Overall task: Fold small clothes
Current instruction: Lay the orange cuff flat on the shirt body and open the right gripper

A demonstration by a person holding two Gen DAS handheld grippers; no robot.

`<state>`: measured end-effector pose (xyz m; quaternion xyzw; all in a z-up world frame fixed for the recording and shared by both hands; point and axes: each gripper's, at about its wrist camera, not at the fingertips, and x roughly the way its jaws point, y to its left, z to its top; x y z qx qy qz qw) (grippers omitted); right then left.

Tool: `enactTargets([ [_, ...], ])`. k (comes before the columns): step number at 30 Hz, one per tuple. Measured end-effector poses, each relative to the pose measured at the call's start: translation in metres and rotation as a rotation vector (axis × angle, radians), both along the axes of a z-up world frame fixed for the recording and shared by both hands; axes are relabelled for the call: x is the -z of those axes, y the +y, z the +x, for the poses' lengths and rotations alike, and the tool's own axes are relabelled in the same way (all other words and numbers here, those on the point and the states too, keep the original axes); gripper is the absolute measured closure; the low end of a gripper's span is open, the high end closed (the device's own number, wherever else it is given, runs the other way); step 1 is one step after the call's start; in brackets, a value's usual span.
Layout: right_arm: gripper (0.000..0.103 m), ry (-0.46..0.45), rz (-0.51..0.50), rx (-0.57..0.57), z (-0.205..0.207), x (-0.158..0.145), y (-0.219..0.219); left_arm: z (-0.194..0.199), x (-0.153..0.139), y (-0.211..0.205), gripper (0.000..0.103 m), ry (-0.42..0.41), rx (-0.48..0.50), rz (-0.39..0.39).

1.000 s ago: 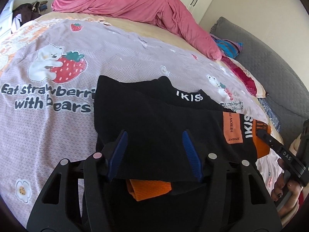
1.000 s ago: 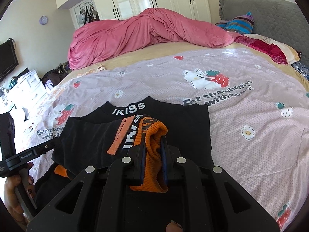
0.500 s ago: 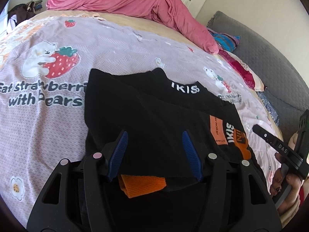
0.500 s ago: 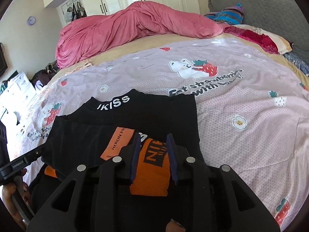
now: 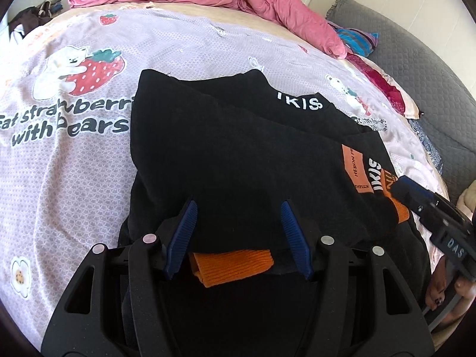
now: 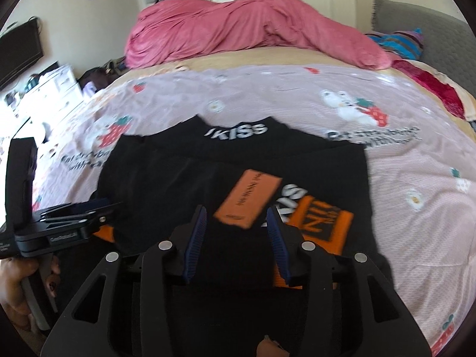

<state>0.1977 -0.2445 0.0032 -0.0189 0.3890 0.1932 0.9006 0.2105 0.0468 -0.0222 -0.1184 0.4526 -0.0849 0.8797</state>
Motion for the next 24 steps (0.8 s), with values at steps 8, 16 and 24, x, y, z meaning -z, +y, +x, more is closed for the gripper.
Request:
enactTargets([
  [8, 0.058, 0.115, -0.090, -0.007, 0.014, 0.030, 0.011, -0.001, -0.001, 0.002, 0.052, -0.003, -0.005, -0.014],
  [16, 0.056, 0.146, -0.047, -0.007, 0.013, 0.036, 0.006, -0.002, -0.003, 0.004, 0.052, -0.005, -0.011, -0.037],
  [24, 0.045, 0.100, -0.014, 0.000, 0.005, 0.019, 0.001, -0.004, -0.006, 0.005, 0.051, -0.007, -0.016, -0.041],
])
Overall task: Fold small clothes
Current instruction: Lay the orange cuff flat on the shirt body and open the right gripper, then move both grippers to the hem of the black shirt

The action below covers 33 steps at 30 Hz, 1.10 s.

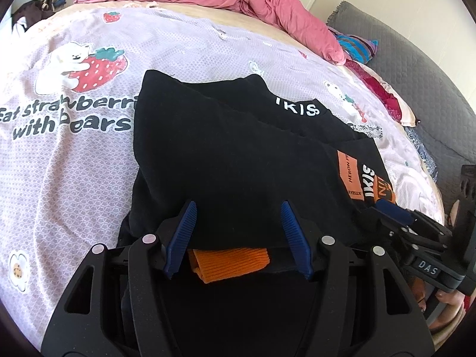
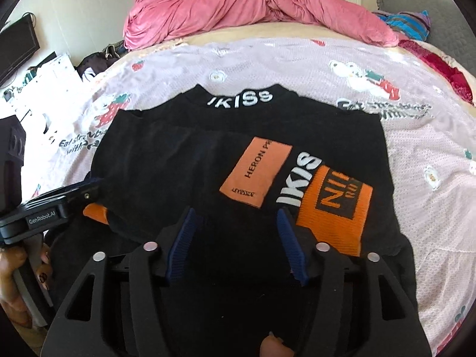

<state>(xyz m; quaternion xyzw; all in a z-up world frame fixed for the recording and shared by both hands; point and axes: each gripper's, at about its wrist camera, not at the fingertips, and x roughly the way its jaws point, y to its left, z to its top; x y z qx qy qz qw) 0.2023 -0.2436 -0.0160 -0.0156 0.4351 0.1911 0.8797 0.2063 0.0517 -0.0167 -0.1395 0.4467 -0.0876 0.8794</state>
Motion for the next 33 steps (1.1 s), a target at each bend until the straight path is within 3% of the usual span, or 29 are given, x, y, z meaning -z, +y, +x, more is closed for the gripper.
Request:
enactTargets([
  [2, 0.045, -0.015, -0.009, 0.003, -0.001, -0.003, 0.000, -0.001, -0.002, 0.000, 0.050, -0.001, -0.001, -0.004],
  [6, 0.026, -0.027, 0.014, 0.027, -0.002, -0.009, -0.006, -0.004, -0.007, 0.001, 0.047, -0.007, -0.003, -0.013],
  [12, 0.015, -0.027, 0.082, 0.054, -0.002, -0.020, -0.017, -0.012, -0.020, 0.002, 0.031, -0.032, -0.009, -0.009],
  [14, 0.011, -0.032, 0.088, 0.061, -0.003, -0.023, -0.019, -0.016, -0.026, 0.003, 0.019, -0.050, -0.030, -0.007],
  [17, 0.010, -0.044, 0.100, 0.070, -0.004, -0.028, -0.022, -0.024, -0.038, 0.010, 0.009, -0.092, -0.088, -0.014],
  [33, 0.006, -0.111, 0.167, 0.082, -0.039, -0.053, -0.051, -0.080, -0.076, 0.036, 0.009, -0.193, -0.126, 0.044],
])
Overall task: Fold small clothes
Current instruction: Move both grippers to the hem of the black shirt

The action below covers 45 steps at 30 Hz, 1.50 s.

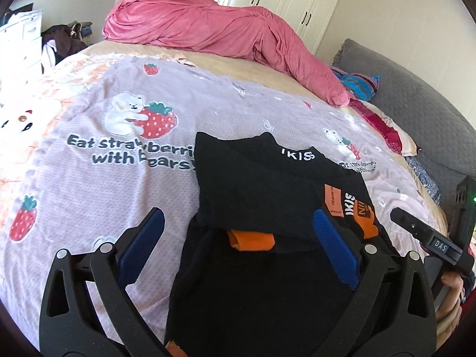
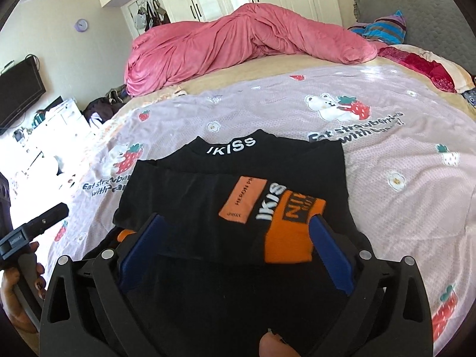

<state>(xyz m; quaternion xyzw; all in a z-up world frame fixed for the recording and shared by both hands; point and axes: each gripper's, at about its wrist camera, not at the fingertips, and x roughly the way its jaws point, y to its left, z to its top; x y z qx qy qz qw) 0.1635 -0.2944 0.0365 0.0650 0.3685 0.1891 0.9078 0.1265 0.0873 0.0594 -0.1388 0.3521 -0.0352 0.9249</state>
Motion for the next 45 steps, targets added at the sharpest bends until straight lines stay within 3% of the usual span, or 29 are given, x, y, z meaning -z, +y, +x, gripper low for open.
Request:
enactTargets([
  [5, 0.006, -0.002, 0.011, 0.023, -0.018, 0.001, -0.016, -0.026, 0.000, 0.004, 0.009, -0.030, -0.006, -0.047],
  [19, 0.005, -0.026, 0.015, 0.025, -0.061, 0.007, -0.032, -0.084, 0.010, 0.013, 0.009, -0.047, -0.038, -0.038],
  [34, 0.005, 0.008, 0.028, 0.070, -0.096, 0.021, -0.062, -0.113, 0.043, 0.008, 0.009, 0.042, -0.015, -0.023],
  [45, 0.005, 0.053, -0.006, 0.067, -0.124, 0.034, -0.076, -0.133, 0.060, 0.009, 0.009, 0.113, 0.029, -0.074],
])
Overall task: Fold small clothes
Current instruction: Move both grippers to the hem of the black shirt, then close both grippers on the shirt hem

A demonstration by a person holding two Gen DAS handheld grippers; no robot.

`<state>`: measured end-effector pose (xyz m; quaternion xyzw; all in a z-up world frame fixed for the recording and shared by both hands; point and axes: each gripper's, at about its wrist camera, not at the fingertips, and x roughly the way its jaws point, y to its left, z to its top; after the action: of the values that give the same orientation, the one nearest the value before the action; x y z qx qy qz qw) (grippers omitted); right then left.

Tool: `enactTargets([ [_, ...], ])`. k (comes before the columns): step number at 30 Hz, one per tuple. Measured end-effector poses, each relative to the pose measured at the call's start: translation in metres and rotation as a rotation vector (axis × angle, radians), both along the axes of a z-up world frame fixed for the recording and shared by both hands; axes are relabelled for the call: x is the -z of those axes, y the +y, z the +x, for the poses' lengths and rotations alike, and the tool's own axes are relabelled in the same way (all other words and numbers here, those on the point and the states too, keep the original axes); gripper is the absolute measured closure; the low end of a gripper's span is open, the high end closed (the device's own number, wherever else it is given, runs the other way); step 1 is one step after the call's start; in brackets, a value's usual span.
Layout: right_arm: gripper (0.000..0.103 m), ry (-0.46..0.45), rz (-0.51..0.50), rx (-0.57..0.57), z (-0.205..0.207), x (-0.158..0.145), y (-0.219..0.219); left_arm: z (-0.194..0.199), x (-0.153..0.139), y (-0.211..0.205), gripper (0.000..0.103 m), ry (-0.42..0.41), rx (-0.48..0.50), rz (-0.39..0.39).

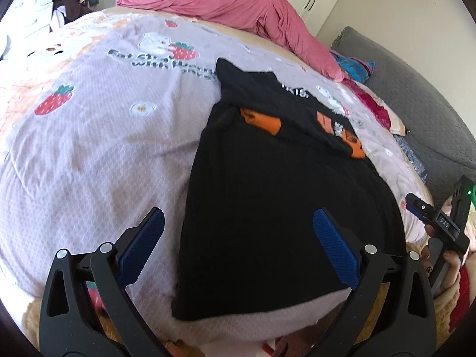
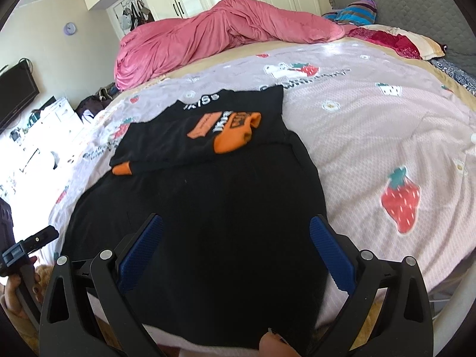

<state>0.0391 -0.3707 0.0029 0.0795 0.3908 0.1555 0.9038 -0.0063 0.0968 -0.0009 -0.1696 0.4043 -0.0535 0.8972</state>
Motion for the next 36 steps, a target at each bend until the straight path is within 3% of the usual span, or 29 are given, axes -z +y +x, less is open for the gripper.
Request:
enactTargets([
  [10, 0.005, 0.051, -0.049, 0.010, -0.023, 0.016, -0.018, -0.018, 0.011, -0.002, 0.009, 0.045, 0.035, -0.016],
  [15, 0.005, 0.091, -0.062, 0.004, -0.034, 0.027, -0.025, -0.018, 0.021, -0.009, 0.009, 0.105, 0.073, -0.015],
  [31, 0.005, 0.174, -0.091, -0.084, -0.058, 0.046, -0.029, -0.022, 0.035, -0.017, 0.009, 0.142, 0.099, -0.012],
  [34, 0.020, 0.186, -0.122, -0.101, -0.054, 0.049, -0.024, -0.021, 0.036, -0.016, 0.009, 0.149, 0.095, -0.018],
  [35, 0.028, 0.188, -0.144, -0.106, -0.053, 0.050, -0.022, -0.021, 0.037, -0.016, 0.009, 0.150, 0.095, -0.019],
  [36, 0.044, 0.194, -0.167, -0.116, -0.051, 0.053, -0.020, -0.020, 0.036, -0.016, 0.009, 0.151, 0.095, -0.019],
])
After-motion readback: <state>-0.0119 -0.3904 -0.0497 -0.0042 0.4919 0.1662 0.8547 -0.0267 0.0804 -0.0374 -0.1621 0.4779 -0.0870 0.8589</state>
